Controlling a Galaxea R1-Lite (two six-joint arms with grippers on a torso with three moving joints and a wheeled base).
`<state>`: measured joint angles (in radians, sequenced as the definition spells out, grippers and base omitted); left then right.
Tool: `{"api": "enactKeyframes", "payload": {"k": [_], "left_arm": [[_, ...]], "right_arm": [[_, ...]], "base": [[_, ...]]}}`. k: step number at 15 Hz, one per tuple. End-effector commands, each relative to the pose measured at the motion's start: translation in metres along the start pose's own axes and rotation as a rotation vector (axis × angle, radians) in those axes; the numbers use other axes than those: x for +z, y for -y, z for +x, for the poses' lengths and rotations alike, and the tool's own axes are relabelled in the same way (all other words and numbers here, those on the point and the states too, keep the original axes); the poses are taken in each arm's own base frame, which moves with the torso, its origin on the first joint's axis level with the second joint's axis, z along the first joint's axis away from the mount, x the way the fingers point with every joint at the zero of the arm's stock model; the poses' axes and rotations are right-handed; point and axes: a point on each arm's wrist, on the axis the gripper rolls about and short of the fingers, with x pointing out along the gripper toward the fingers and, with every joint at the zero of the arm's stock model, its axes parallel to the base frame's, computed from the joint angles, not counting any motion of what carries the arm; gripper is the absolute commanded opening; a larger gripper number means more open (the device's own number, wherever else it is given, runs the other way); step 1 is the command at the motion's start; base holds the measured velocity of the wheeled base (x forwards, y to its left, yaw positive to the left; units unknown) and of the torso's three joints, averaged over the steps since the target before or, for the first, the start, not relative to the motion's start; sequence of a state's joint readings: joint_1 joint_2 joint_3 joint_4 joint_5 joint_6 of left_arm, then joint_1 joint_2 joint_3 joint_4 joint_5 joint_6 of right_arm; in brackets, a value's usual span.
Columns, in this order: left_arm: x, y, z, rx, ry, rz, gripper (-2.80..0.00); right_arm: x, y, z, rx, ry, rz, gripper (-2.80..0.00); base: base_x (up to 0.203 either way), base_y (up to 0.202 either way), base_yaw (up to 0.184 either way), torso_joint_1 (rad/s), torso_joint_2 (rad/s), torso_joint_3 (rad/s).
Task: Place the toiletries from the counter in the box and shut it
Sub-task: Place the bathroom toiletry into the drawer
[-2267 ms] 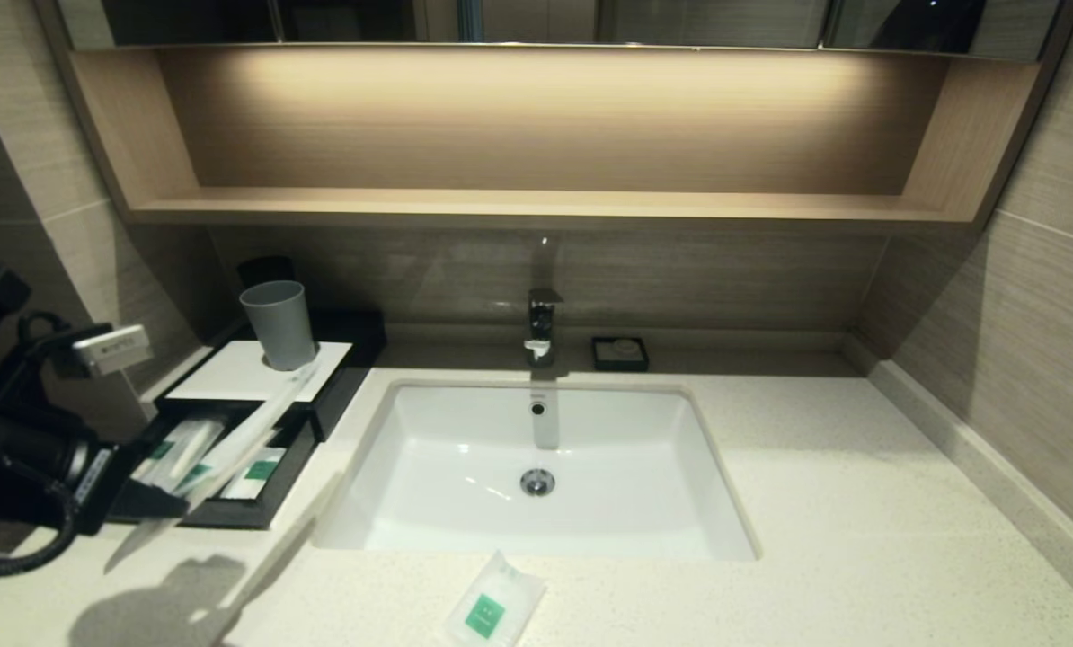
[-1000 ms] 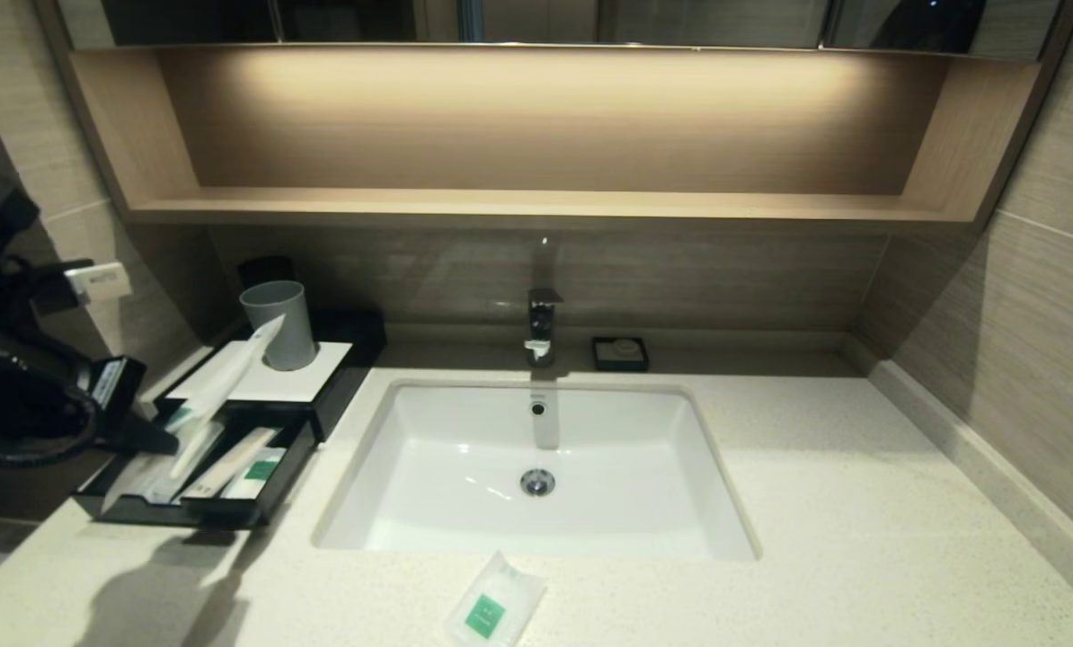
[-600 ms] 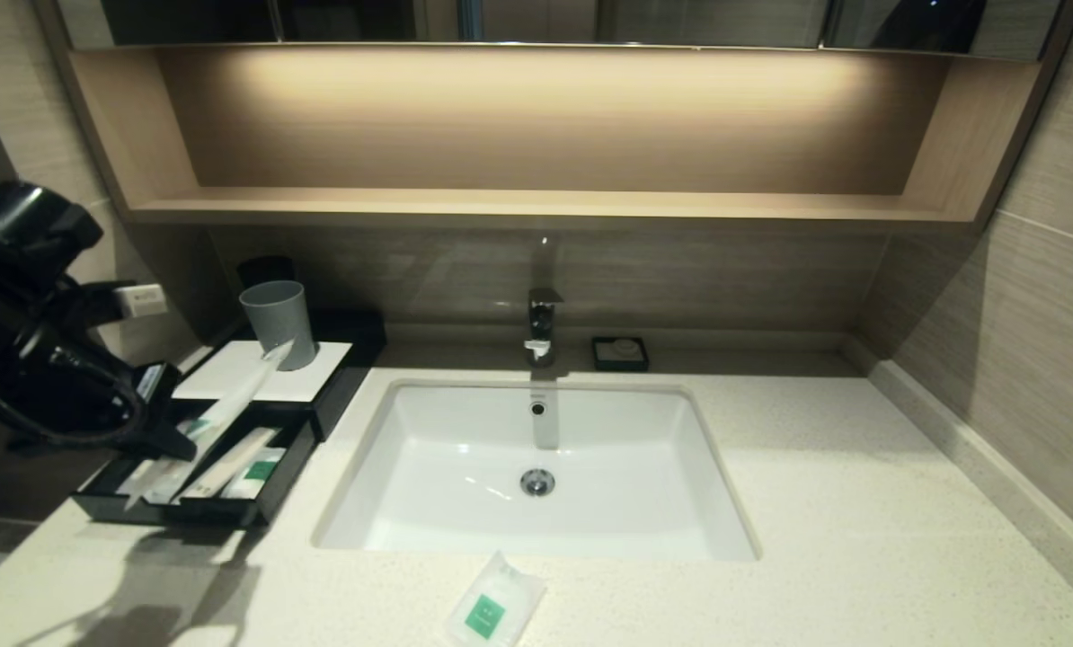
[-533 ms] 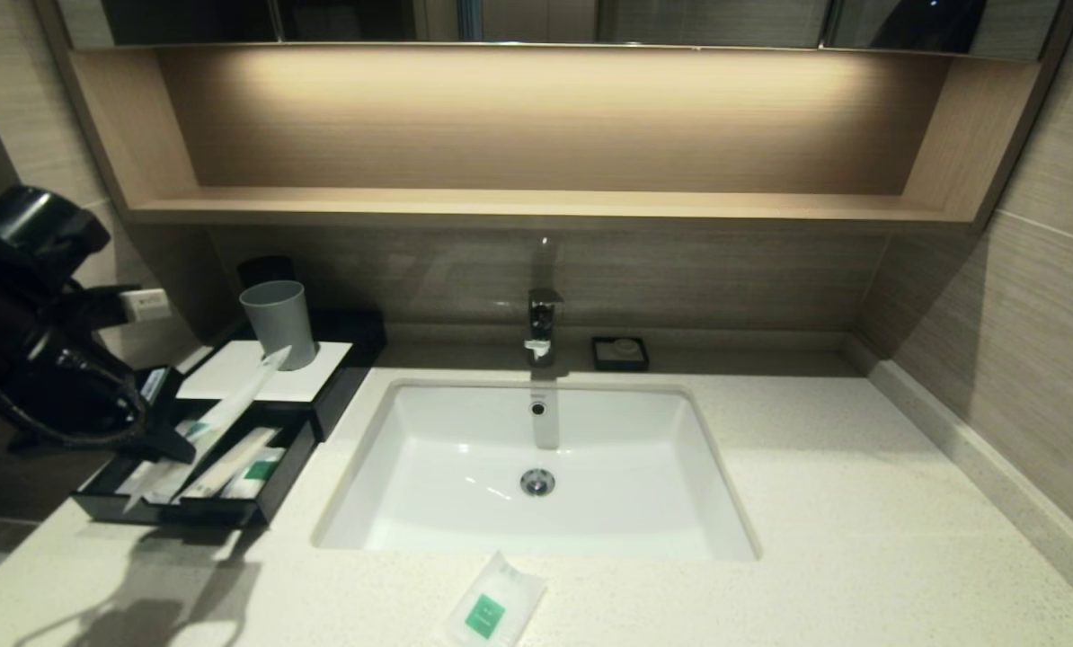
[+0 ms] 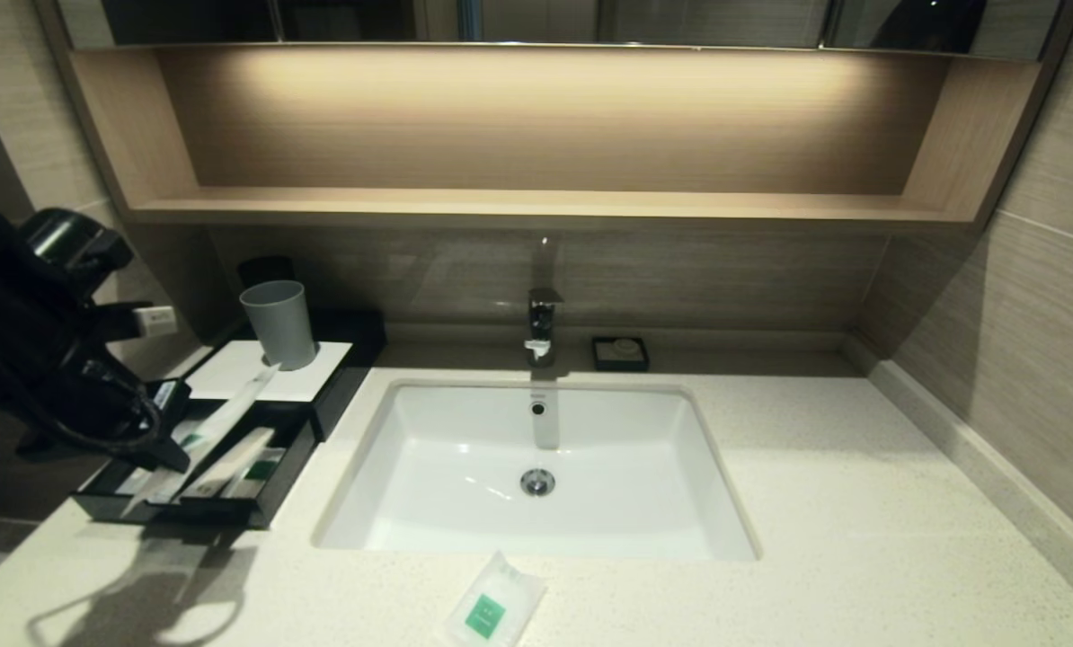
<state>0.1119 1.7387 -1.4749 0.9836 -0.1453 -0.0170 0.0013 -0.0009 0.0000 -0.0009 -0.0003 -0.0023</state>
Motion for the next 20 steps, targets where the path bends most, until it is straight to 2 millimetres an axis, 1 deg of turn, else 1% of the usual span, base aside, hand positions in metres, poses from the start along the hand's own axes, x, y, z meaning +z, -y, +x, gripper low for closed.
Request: {"api": "enactKeyframes", "payload": {"k": [1,3,5,9,12,14,17,20], "left_arm": [[0.002,-0.003,0.004,0.007,-0.017,-0.01,-2.8],[0.003,-0.006,0.006,0.015,-0.015,-0.024,-2.8],[0.007,-0.012,0.003,0.023,0.003,-0.04,-2.8],[0.007,-0.016,0.002,0.031,0.008,-0.052,-2.8],[0.008,-0.025,0.001,0.044,0.013,-0.075,-2.8],[0.012,-0.03,0.004,0.048,0.001,-0.091,-2.8],[0.006,-0.03,0.0,0.049,-0.028,-0.082,-2.8],[0.003,-0.03,0.001,0.046,-0.061,-0.048,-2.8]], "right_arm": [[0.0,0.0,0.0,0.001,-0.002,-0.001,-2.8],[0.0,0.0,0.0,0.001,-0.001,-0.001,-2.8],[0.0,0.0,0.0,0.001,-0.002,-0.001,-2.8],[0.0,0.0,0.0,0.001,-0.003,-0.001,-2.8],[0.0,0.0,0.0,0.001,-0.003,-0.001,-2.8],[0.0,0.0,0.0,0.001,0.0,-0.001,-2.8],[0.0,0.0,0.0,0.001,-0.002,-0.001,-2.8],[0.0,0.0,0.0,0.001,-0.003,-0.001,-2.8]], "base": [[0.0,0.0,0.0,0.0,0.0,0.0],[0.0,0.0,0.0,0.0,0.0,0.0],[0.0,0.0,0.0,0.0,0.0,0.0],[0.0,0.0,0.0,0.0,0.0,0.0],[0.0,0.0,0.0,0.0,0.0,0.0],[0.0,0.0,0.0,0.0,0.0,0.0],[0.0,0.0,0.0,0.0,0.0,0.0],[0.0,0.0,0.0,0.0,0.0,0.0]]}}
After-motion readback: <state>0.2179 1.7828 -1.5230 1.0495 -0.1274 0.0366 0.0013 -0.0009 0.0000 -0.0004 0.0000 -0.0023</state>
